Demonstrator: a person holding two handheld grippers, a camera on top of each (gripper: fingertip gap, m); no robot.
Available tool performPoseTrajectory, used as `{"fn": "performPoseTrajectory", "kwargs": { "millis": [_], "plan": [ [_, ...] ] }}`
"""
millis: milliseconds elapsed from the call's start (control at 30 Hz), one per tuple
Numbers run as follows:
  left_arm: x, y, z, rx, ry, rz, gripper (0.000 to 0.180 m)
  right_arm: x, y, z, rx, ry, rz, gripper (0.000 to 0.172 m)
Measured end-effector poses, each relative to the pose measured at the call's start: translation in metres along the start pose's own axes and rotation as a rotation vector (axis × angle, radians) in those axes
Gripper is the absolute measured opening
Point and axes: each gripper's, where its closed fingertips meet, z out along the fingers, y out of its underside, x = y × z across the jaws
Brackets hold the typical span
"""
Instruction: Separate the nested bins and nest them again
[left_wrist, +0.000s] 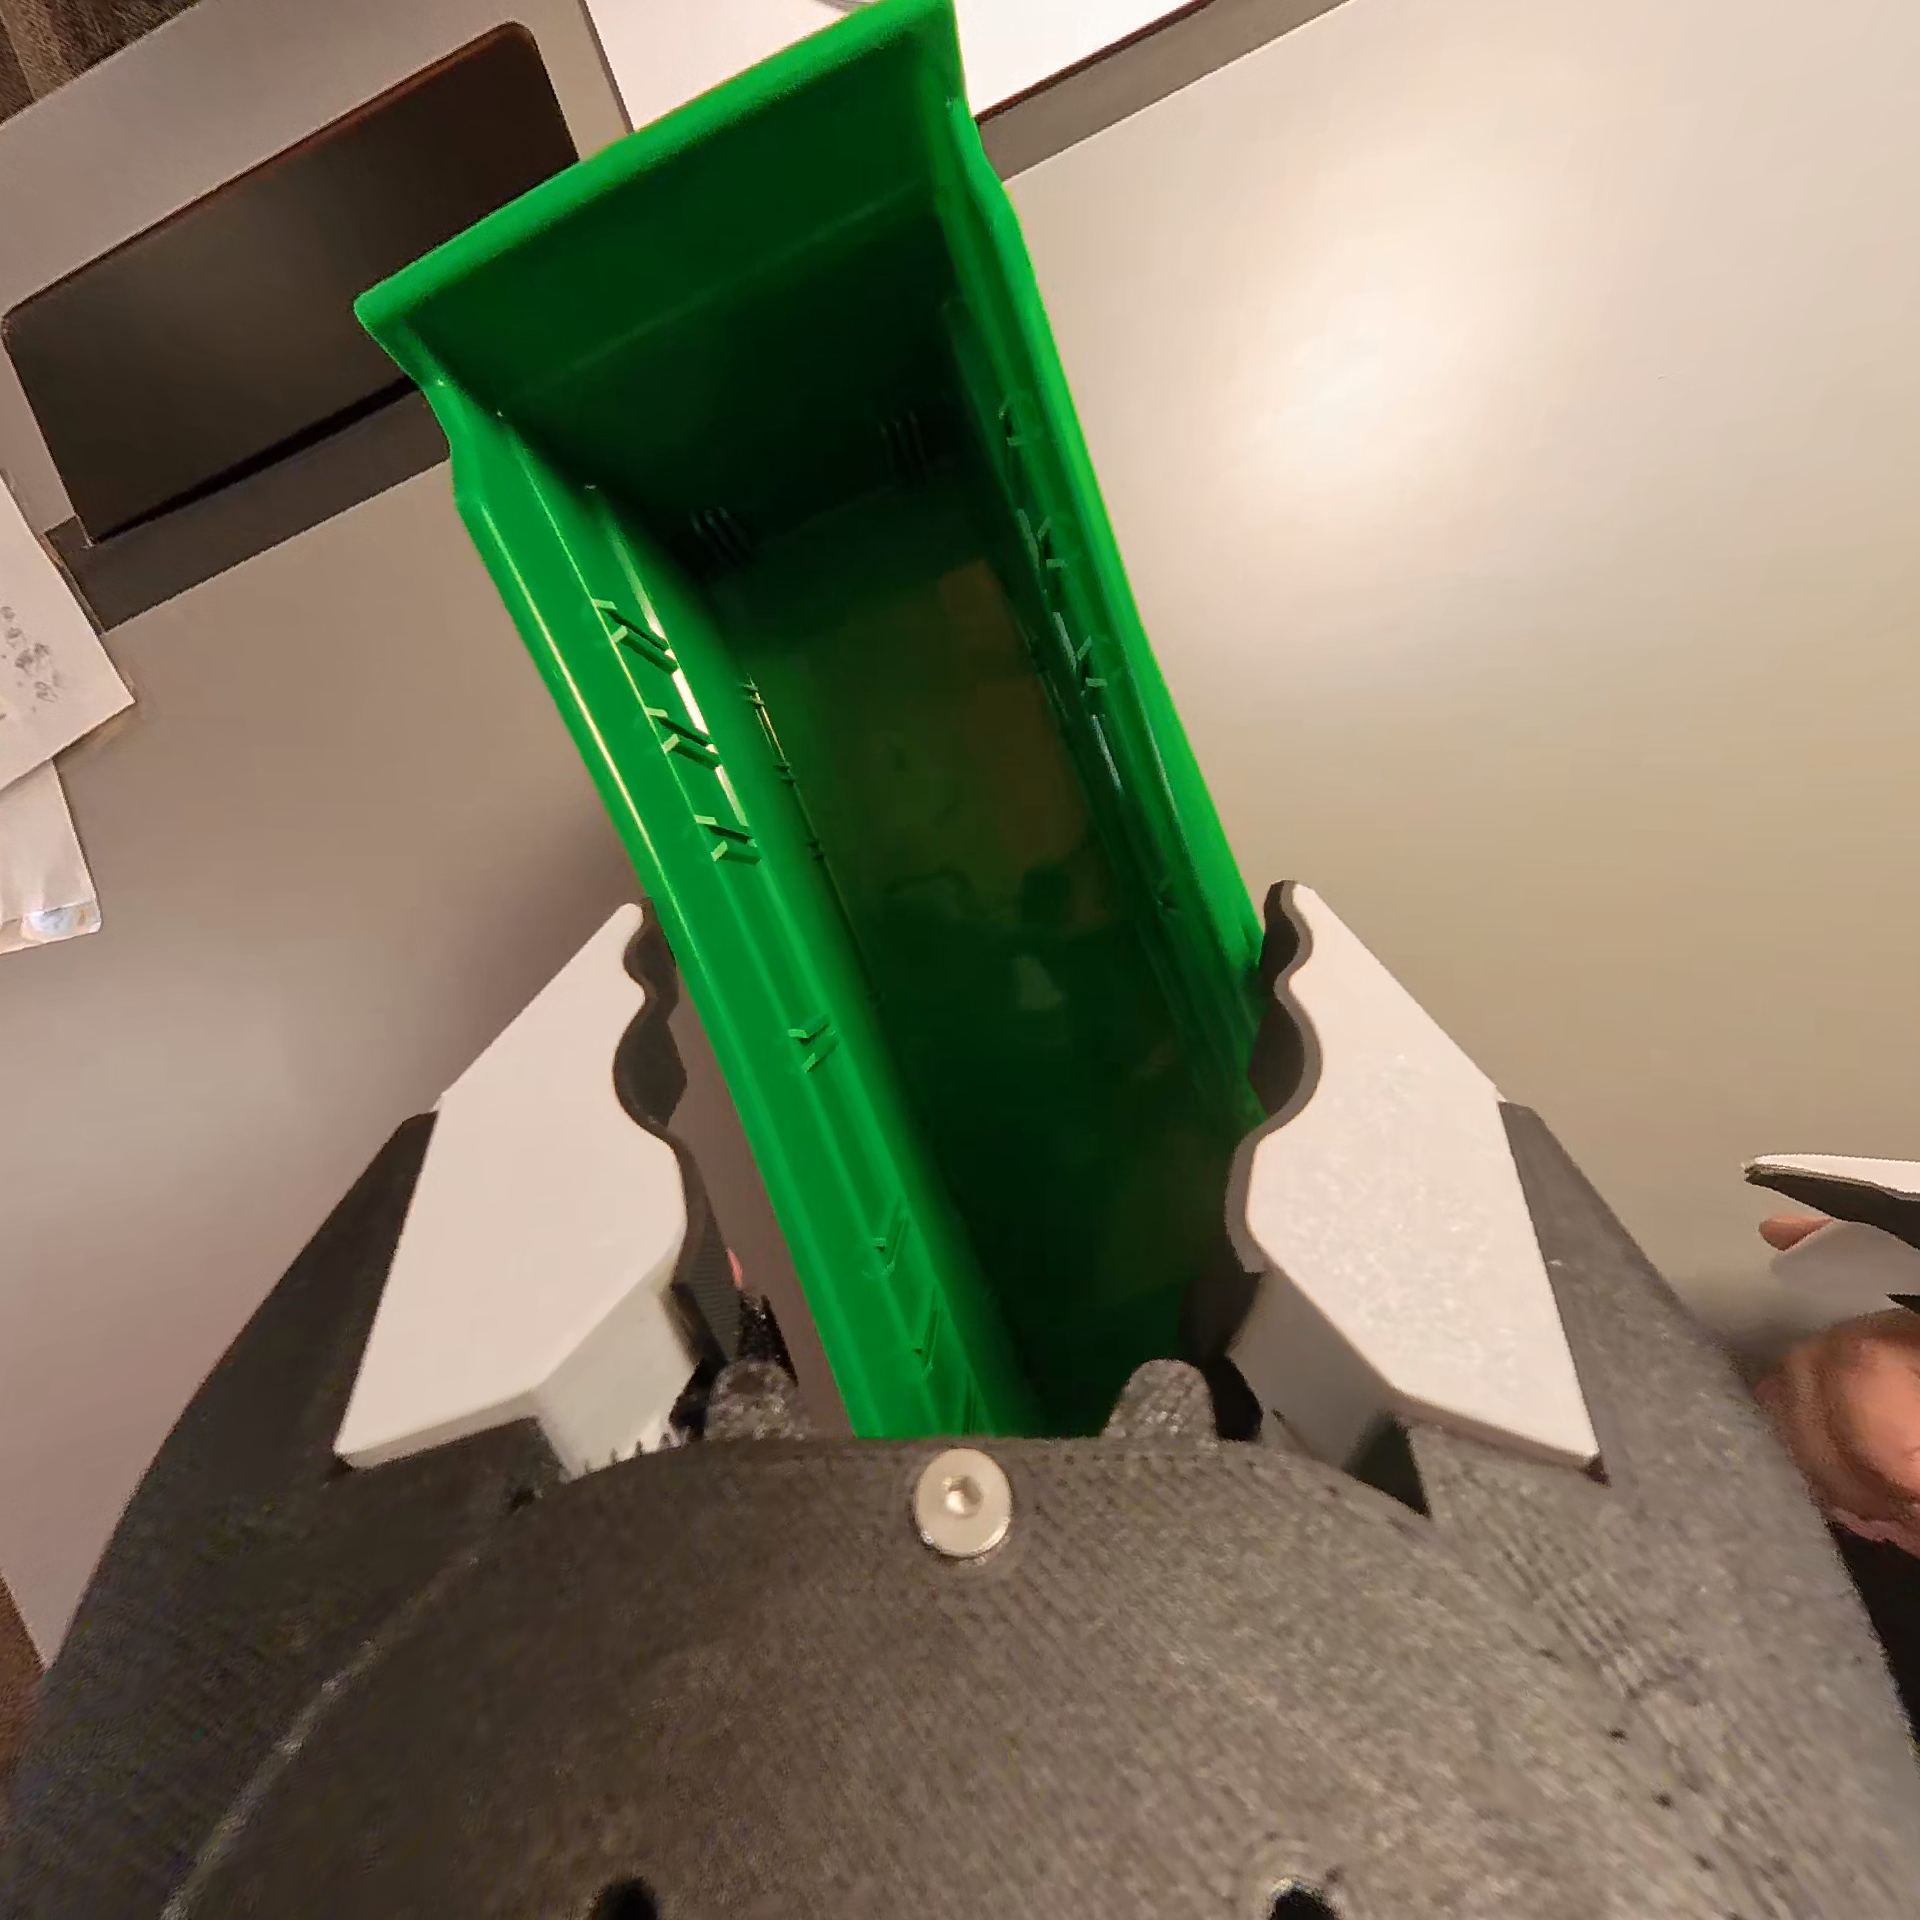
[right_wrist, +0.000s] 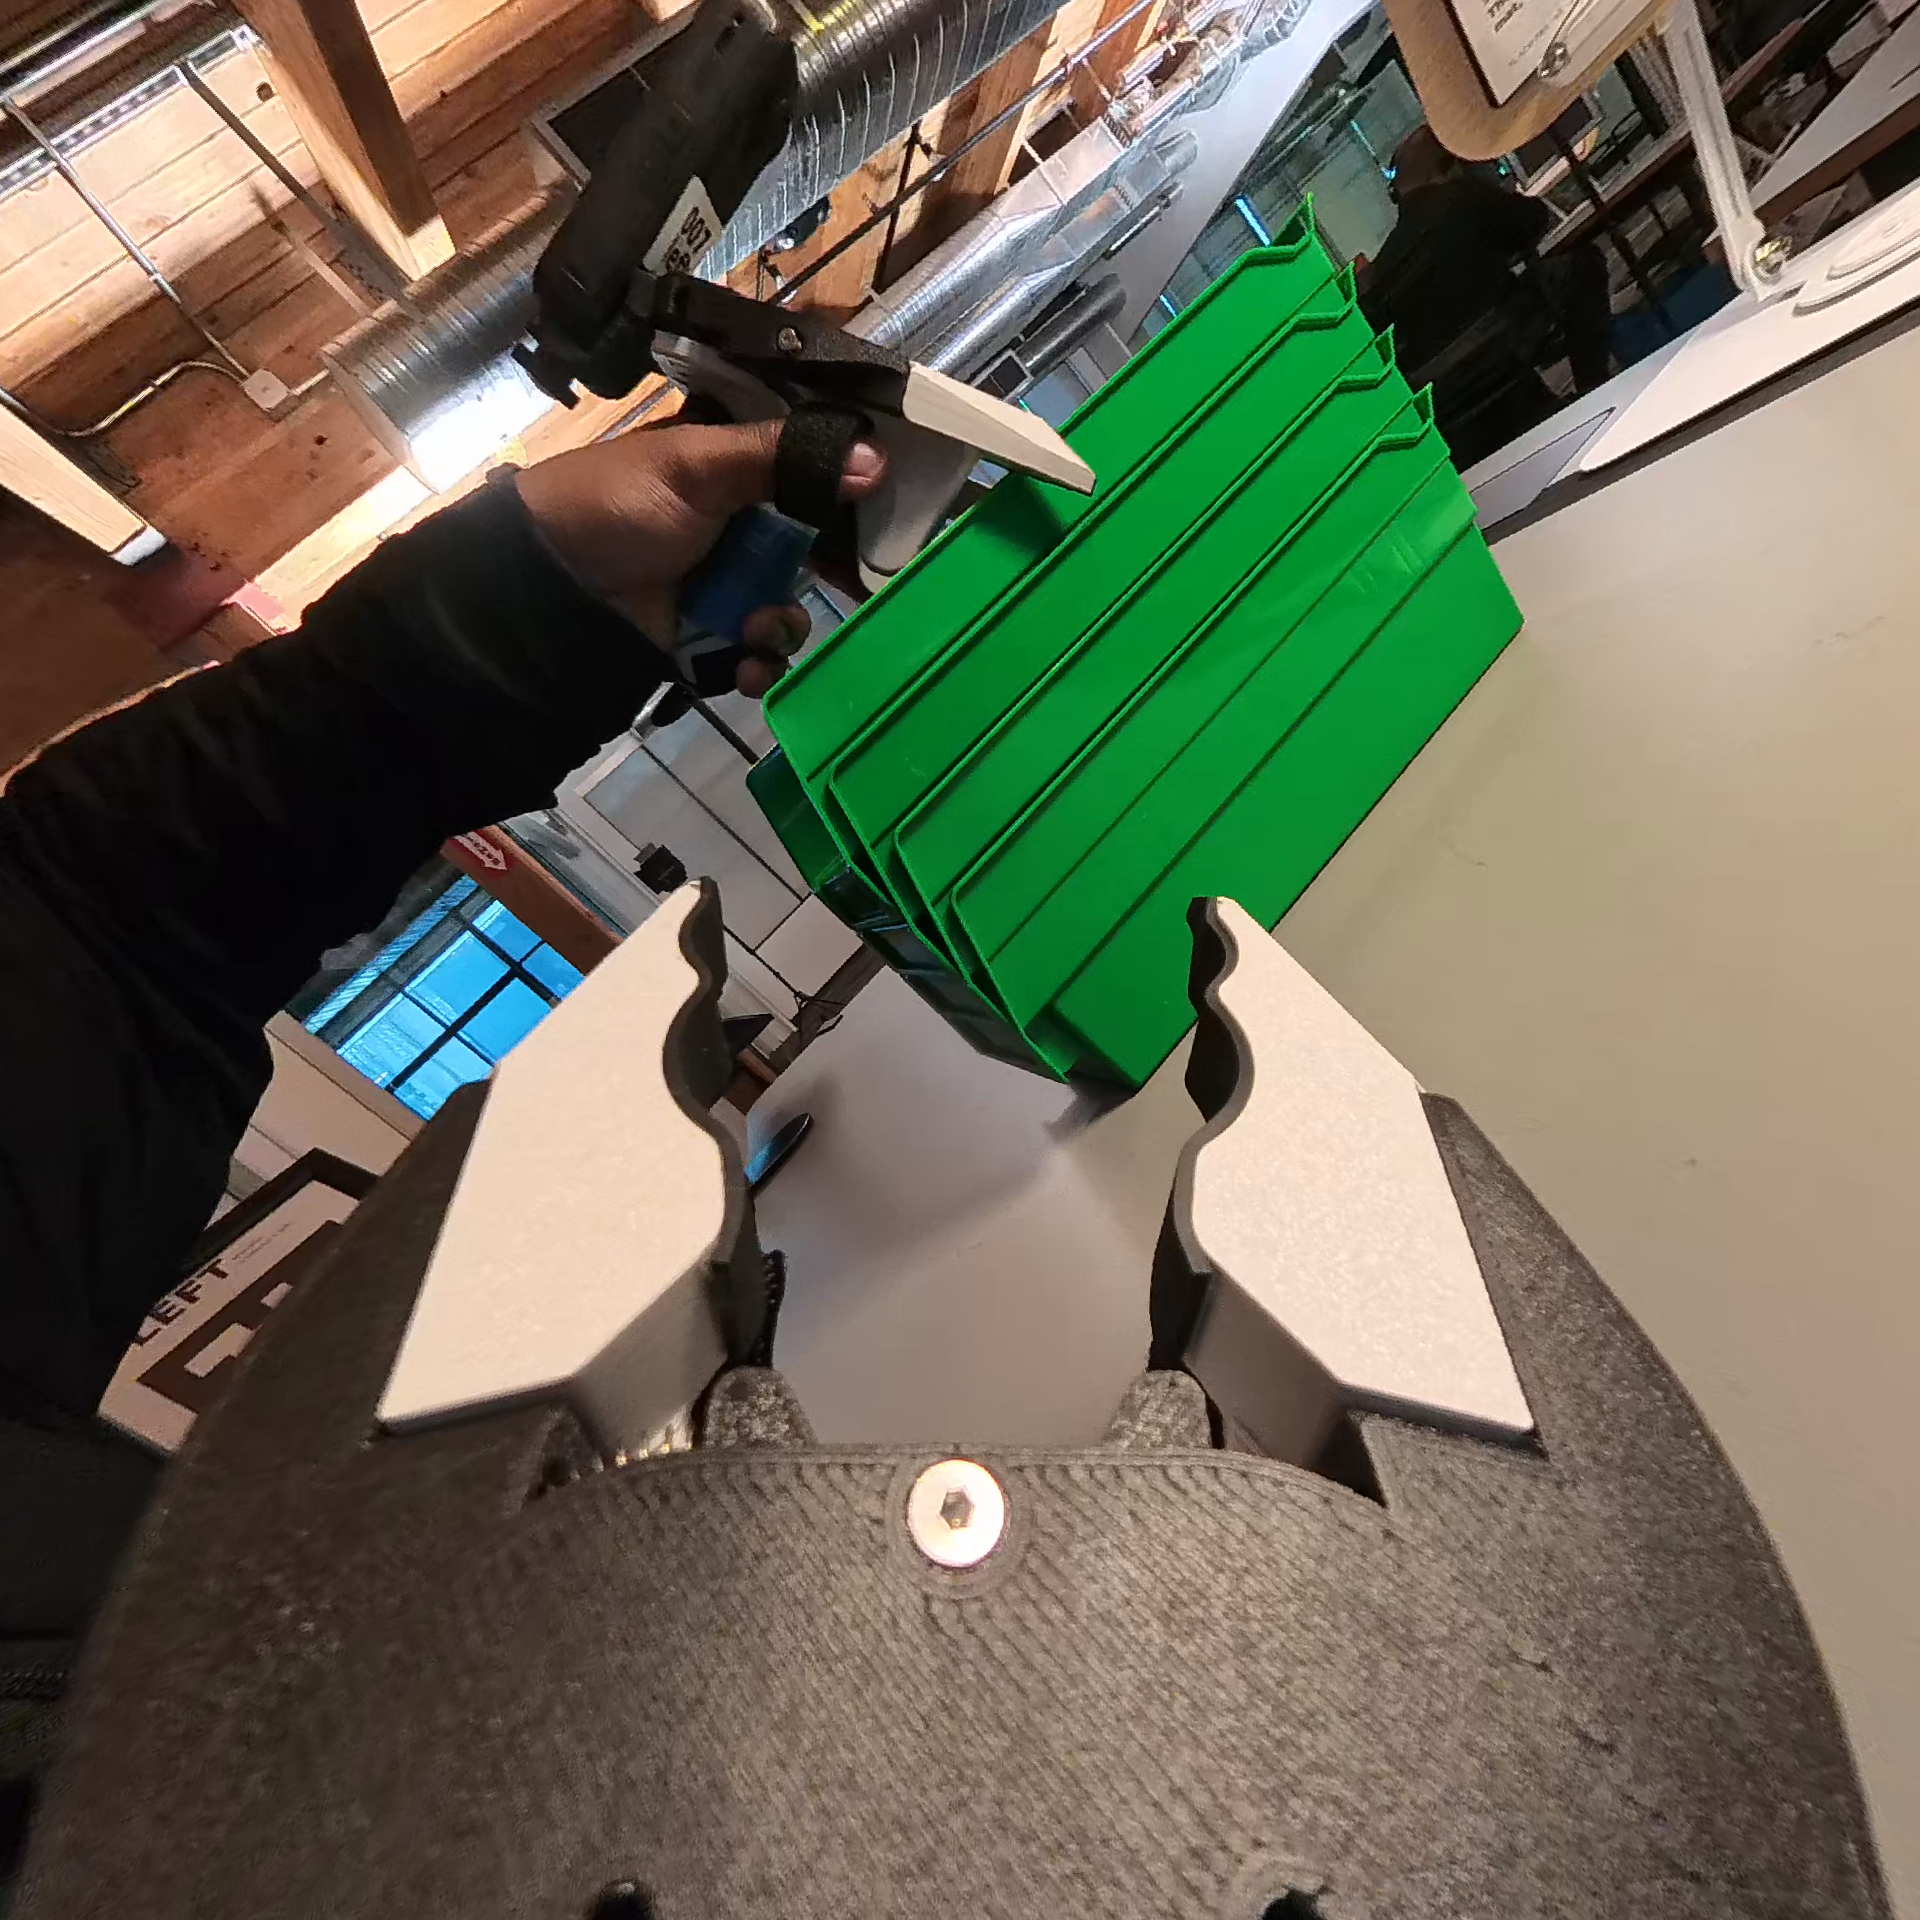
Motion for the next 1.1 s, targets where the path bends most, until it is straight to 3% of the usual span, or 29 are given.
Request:
{"fn": "performPoseTrajectory", "kwargs": {
  "millis": [500,900,1100],
  "plan": [
    [0.003,0.002,-0.011,-0.005,-0.002,0.029,0.100,-0.001,-0.001,-0.001,0.005,-0.012,0.014,0.090],
    [0.009,0.024,-0.001,-0.109,0.018,0.034,0.134,-0.001,-0.002,-0.002,0.009,-0.016,0.016,0.090],
    [0.008,0.022,0.001,-0.092,0.019,0.031,0.128,-0.003,-0.001,-0.002,0.005,-0.024,0.021,0.090]
  ]
}}
